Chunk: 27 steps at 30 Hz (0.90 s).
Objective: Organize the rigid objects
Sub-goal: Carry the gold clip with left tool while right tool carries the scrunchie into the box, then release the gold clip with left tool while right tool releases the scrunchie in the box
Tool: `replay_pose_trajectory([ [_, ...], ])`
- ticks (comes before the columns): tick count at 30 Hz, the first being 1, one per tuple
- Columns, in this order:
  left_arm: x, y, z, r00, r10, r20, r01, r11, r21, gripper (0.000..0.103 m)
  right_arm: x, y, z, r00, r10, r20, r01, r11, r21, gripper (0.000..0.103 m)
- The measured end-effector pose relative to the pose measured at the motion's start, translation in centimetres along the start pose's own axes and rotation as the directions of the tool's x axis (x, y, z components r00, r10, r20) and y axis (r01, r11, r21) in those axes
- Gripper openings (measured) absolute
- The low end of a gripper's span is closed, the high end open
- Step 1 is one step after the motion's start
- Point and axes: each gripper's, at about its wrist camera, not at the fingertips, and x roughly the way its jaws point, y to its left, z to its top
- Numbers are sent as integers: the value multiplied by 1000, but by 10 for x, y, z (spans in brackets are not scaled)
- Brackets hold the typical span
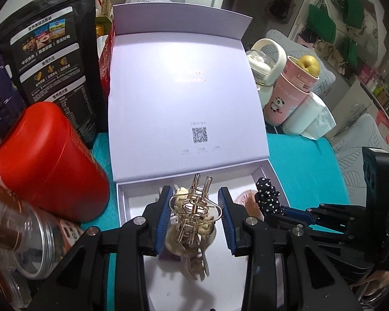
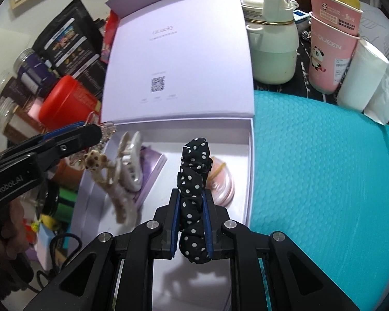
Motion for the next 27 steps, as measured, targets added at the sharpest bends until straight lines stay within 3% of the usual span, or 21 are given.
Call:
replay_pose_trajectory([
  [8,19,5,11,1000,-3,-18,2,1000,-14,35,15,-6,10,1000,-14,3,14,1000,-11,18],
  [14,38,7,13,996,-18,-84,18,1000,2,35,22,-9,10,1000,-15,-11,15,1000,-3,19],
  [15,41,8,12,995,-17,-97,17,1000,-2,35,23,-9,9,1000,-19,-13,19,1000,-4,20],
  [17,44,9,12,992,-11,-123,9,1000,-13,35,25,-8,9,999,-33,-15,33,999,-1,37],
  [18,45,10,12,991,-12,-130,9,1000,-22,35,25,-8,9,999,-39,-15,39,999,1,40],
  [27,54,1,7,981,20,-193,-17,1000,16,36,18,-5,6,999,-44,-4,44,999,-4,40],
])
